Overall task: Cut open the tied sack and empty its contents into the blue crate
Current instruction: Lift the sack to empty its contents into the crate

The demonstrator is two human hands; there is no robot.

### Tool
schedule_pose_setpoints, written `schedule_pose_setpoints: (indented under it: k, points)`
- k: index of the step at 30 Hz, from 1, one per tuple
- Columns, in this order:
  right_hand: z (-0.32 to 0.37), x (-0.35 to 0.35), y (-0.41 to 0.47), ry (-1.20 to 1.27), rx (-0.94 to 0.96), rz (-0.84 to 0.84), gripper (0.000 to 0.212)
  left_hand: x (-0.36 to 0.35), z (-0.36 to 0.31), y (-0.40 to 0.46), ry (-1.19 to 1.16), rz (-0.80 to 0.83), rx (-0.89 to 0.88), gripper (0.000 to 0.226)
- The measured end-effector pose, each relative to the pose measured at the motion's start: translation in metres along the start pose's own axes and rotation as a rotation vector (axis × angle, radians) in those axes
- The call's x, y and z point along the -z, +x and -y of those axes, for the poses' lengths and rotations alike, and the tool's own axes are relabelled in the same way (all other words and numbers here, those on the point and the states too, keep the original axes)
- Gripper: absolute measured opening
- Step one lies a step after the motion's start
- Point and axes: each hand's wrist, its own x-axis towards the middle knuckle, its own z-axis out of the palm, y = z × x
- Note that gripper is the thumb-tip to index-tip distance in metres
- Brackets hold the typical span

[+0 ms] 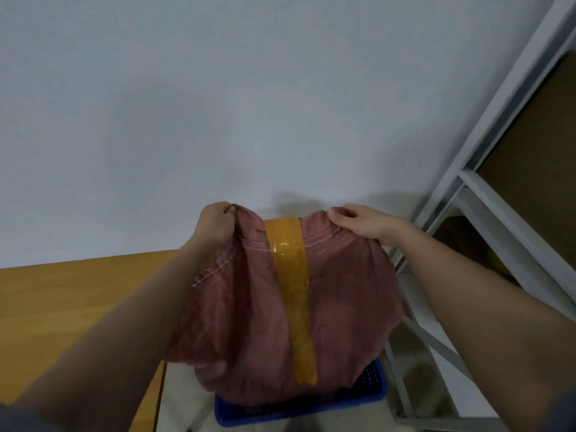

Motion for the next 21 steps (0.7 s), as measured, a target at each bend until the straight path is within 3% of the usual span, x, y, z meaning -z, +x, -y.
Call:
schedule_pose_setpoints:
  k: [3,6,9,11,12,14,17,19,21]
  points:
    - [0.007,0.001,0.011,-0.140,0.073,0.133,0.079,0.000,-0.008,0.002,0.013,0.043,0.017,0.036]
    - [0.010,-0.007,0.025,-0.238,0.160,-0.033,0.027,-0.006,-0.015,0.000,-0.023,0.106,0.019,0.031]
    - [0.004,-0.003,0.032,-0.138,0.169,-0.184,0.020,-0.009,-0.011,-0.004,-0.101,0.292,-0.001,0.010]
    - [-0.001,0.005,0.033,-0.077,0.138,-0.202,0.021,-0.009,0.002,-0.009,-0.100,0.429,0.044,0.034]
    - [-0.005,0.010,0.033,-0.047,0.117,-0.208,0.024,-0.012,0.013,-0.012,-0.011,0.460,0.075,0.045]
    - [-0.014,0.015,0.031,0.012,0.070,-0.221,0.030,-0.019,0.035,-0.018,0.260,0.475,0.114,0.040]
    - [-0.028,0.025,0.030,-0.010,0.014,-0.254,0.035,-0.026,0.063,-0.017,0.589,0.467,0.161,0.023]
    - [-0.033,0.034,0.028,0.020,-0.023,-0.222,0.045,-0.020,0.067,-0.006,0.601,0.341,0.149,0.027]
    - [-0.033,0.043,0.027,0.131,-0.058,-0.056,0.068,-0.005,0.054,0.002,0.492,0.114,0.130,0.024]
